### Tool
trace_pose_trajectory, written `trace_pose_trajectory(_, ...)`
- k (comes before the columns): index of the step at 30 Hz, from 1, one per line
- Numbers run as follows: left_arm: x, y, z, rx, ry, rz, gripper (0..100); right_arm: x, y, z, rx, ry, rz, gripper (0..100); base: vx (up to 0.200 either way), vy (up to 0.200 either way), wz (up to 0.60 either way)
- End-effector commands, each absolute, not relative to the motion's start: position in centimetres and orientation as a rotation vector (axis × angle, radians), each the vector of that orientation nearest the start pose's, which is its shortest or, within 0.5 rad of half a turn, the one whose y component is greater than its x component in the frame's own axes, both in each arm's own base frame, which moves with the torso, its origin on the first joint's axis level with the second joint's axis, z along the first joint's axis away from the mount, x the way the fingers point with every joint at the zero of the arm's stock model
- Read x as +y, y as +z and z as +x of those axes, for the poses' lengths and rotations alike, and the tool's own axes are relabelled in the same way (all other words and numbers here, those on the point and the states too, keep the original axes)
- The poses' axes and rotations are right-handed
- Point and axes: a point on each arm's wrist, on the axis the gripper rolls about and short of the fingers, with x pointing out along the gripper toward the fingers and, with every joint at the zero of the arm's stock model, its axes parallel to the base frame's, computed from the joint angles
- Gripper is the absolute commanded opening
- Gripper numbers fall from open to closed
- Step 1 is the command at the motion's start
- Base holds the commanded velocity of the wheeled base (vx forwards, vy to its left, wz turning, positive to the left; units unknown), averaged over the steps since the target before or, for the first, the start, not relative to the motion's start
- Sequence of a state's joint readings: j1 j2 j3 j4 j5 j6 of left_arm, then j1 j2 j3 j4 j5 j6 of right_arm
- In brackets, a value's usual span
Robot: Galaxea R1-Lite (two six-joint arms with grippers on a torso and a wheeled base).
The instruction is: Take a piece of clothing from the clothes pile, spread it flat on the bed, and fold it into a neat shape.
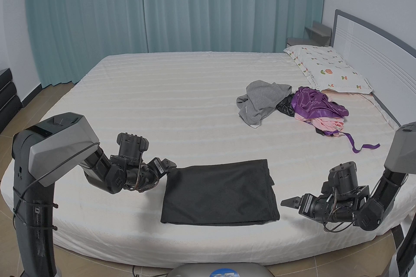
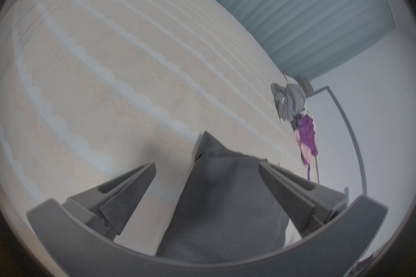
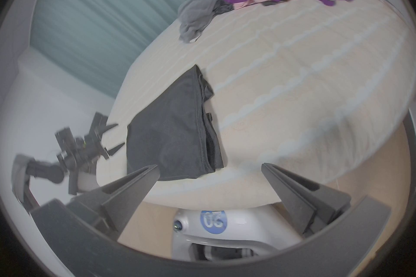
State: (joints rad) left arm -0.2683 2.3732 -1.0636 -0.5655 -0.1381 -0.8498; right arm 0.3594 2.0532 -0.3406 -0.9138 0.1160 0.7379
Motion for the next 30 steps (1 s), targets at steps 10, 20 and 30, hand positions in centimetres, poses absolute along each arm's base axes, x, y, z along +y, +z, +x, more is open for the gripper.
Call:
trace_pose_trajectory(10,-13.4,-2.2,36.5,0.941,-0.192,-0.507,100,6.7,2.7,22.5,0.783,0.001,0.718,100,0.000,0.000,0.00)
trace_pose_trajectory(20,-14.1,-3.0,37.1,0.939,-0.200,-0.486,100,6.6,2.2,22.2,0.755,-0.004,0.772,100,0.000,0.000,0.00)
trace_pose_trajectory(30,-14.3,-3.2,36.9,0.947,-0.199,-0.470,0,6.3,2.2,22.0,0.752,-0.013,0.777,100,0.000,0.000,0.00)
